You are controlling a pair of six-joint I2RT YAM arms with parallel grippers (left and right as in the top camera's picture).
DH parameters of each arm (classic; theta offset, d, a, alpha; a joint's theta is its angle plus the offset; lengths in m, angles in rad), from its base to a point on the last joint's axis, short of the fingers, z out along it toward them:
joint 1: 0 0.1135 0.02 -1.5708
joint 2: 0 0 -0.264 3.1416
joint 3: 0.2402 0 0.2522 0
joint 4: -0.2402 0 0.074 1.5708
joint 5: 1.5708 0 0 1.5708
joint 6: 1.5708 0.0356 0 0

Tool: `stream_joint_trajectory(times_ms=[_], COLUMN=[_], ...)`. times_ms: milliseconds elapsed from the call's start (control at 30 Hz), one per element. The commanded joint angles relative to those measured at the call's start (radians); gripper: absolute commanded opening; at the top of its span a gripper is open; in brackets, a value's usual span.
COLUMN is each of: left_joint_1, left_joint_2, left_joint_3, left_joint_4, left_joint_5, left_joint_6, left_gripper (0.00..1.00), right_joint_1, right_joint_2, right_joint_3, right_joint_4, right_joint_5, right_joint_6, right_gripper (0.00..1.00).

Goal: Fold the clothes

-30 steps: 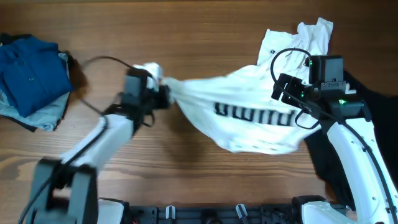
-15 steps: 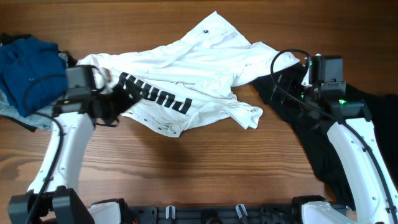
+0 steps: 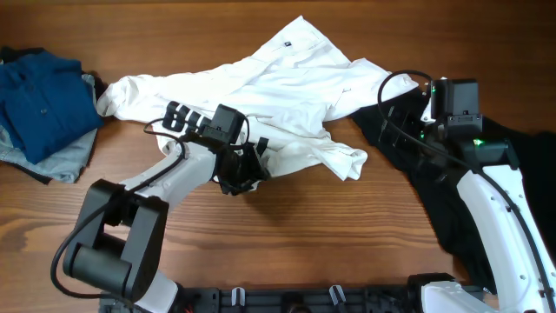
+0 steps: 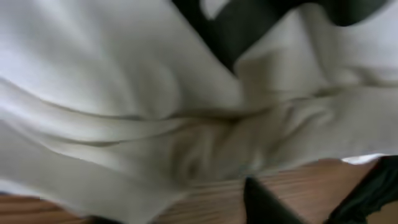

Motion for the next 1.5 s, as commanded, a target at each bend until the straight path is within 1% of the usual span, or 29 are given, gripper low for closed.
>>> stream_joint_trajectory(times_ms=[0, 33, 100, 167, 200, 267, 300, 333, 367, 400, 433, 467, 533, 600, 667, 733, 767, 800, 867, 967, 1033, 1067, 1133, 1233, 1267, 1300, 1333, 1367, 1467], left_joint_1=[0.039, 0.077, 0.165, 0.304, 0.394, 0.524, 0.620, 0.664, 0.692, 0.703, 0.698, 0.686, 0.631, 0.531, 0.444, 0.347, 0.286, 0.241, 0.160, 0.109, 0.092, 0.084, 0.070, 0.049, 0.043, 0.041, 0.041, 0.040, 0.044], left_joint_2=[-0.003, -0.028, -0.086, -0.165, -0.209, -0.263, -0.292, -0.300, -0.302, -0.301, -0.301, -0.301, -0.301, -0.301, -0.299, -0.295, -0.295, -0.293, -0.286, -0.276, -0.275, -0.272, -0.261, -0.222, -0.205, -0.190, -0.183, -0.183, -0.197], left_joint_3=[-0.008, -0.008, -0.008, -0.008, -0.008, -0.008, -0.008, -0.008, -0.008, -0.008, -0.008, -0.008, -0.009, -0.009, -0.014, -0.039, -0.071, -0.099, -0.170, -0.234, -0.244, -0.244, -0.244, -0.244, -0.244, -0.244, -0.244, -0.244, -0.243], left_joint_4=[-0.056, -0.139, -0.272, -0.377, -0.395, -0.385, -0.372, -0.370, -0.372, -0.384, -0.405, -0.434, -0.490, -0.502, -0.494, -0.470, -0.414, -0.360, -0.253, -0.132, -0.118, -0.110, -0.083, -0.042, -0.035, -0.031, -0.029, -0.029, -0.050], left_joint_5=[-0.042, -0.085, -0.206, -0.375, -0.429, -0.430, -0.414, -0.365, -0.279, -0.182, -0.137, -0.103, -0.066, -0.062, -0.062, -0.034, 0.005, 0.008, 0.008, -0.034, -0.077, -0.101, -0.150, -0.154, -0.154, -0.153, -0.149, -0.144, -0.107], left_joint_6=[-0.014, -0.013, 0.043, 0.066, 0.081, 0.120, 0.122, 0.122, 0.127, 0.150, 0.152, 0.152, 0.152, 0.148, 0.099, -0.025, -0.075, -0.119, -0.224, -0.315, -0.336, -0.348, -0.387, -0.409, -0.410, -0.412, -0.411, -0.411, -0.375], left_gripper=[0.04, 0.04, 0.04, 0.04, 0.04, 0.04, 0.04, 0.15, 0.48, 0.86, 1.00, 1.00, 1.00, 0.99, 0.97, 0.96, 0.93, 0.92, 0.88, 0.84, 0.81, 0.81, 0.76, 0.70, 0.64, 0.49, 0.17, 0.04, 0.04], right_joint_1=[-0.002, -0.002, -0.002, -0.002, -0.002, -0.002, -0.002, -0.002, -0.002, -0.002, -0.002, -0.002, -0.002, -0.002, -0.002, -0.002, -0.002, -0.002, -0.002, -0.002, -0.002, -0.002, -0.002, -0.002, -0.002, -0.002, -0.002, -0.002, -0.002], right_joint_2=[-0.008, -0.008, -0.008, -0.008, -0.008, -0.008, -0.008, -0.008, -0.008, -0.008, -0.008, -0.007, -0.005, 0.004, 0.011, 0.012, 0.012, 0.012, 0.012, 0.012, 0.012, 0.012, 0.012, 0.012, 0.012, 0.012, 0.012, 0.012, 0.012], right_joint_3=[0.006, 0.006, 0.006, 0.006, 0.006, 0.006, 0.006, 0.006, 0.006, 0.006, 0.006, 0.006, 0.006, 0.006, 0.006, 0.005, 0.005, 0.005, 0.005, 0.005, 0.005, 0.005, 0.005, 0.005, 0.005, 0.005, 0.005, 0.005, 0.005], right_joint_4=[-0.006, -0.008, -0.008, -0.008, -0.008, -0.008, -0.008, -0.008, -0.008, -0.008, -0.007, -0.007, -0.007, -0.007, -0.008, -0.011, -0.011, -0.011, -0.011, -0.011, -0.012, -0.012, -0.012, -0.019, -0.019, -0.020, -0.021, -0.021, -0.022], right_joint_5=[0.018, 0.020, 0.042, 0.048, 0.048, 0.048, 0.047, 0.047, 0.047, 0.047, 0.048, 0.047, 0.047, 0.047, 0.047, 0.047, 0.047, 0.047, 0.047, 0.047, 0.047, 0.047, 0.047, 0.047, 0.047, 0.047, 0.047, 0.047, 0.048], right_joint_6=[-0.011, -0.011, -0.010, -0.011, -0.011, -0.011, -0.010, -0.010, -0.011, -0.011, -0.011, -0.011, -0.011, -0.011, -0.011, -0.010, -0.010, -0.010, -0.011, -0.011, -0.010, -0.010, -0.011, -0.011, -0.011, -0.011, -0.011, -0.011, -0.011], right_gripper=[1.00, 1.00, 1.00, 1.00, 1.00, 1.00, 1.00, 1.00, 1.00, 1.00, 1.00, 1.00, 1.00, 1.00, 1.00, 1.00, 1.00, 1.00, 1.00, 1.00, 1.00, 1.00, 1.00, 1.00, 1.00, 1.00, 1.00, 1.00, 1.00])
